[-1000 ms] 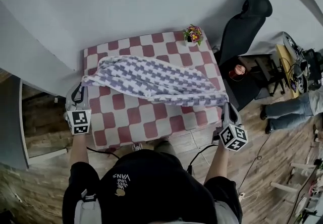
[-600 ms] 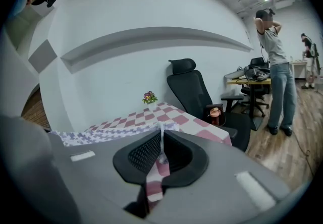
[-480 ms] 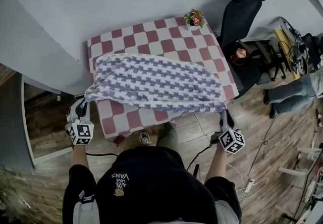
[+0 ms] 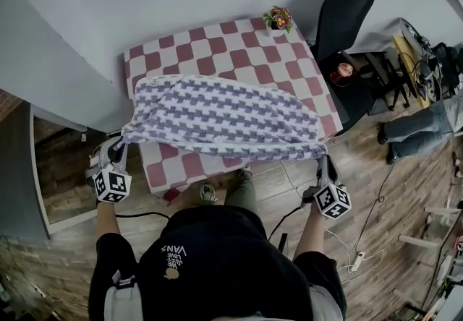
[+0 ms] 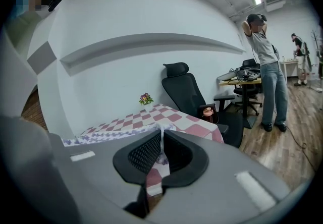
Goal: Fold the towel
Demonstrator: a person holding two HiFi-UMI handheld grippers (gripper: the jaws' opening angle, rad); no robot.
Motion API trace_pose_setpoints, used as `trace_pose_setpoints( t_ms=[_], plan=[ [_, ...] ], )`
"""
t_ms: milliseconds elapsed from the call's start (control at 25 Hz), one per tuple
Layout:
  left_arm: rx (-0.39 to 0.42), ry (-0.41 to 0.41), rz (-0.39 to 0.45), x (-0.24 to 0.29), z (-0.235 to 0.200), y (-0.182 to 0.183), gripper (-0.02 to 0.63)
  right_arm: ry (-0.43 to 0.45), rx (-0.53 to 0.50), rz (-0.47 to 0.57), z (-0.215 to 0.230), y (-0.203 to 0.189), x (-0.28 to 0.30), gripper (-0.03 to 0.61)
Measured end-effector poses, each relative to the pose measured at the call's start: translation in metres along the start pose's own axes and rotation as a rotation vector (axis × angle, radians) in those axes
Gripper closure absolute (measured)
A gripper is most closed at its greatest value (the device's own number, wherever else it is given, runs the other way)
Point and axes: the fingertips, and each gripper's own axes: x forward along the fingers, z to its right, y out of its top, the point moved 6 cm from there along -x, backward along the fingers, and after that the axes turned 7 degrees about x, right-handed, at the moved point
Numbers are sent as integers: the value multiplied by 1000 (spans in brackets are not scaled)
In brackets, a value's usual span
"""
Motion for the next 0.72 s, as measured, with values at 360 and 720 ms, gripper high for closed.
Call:
trace_pose_setpoints(
  t_ms=[360, 720],
  plan=[
    [148, -69, -10, 37, -41, 38, 571, 2, -38, 14, 3, 44, 58, 553],
    [8, 15, -94, 132, -86, 63, 571, -13, -37, -37, 11, 60, 146, 554]
  ],
)
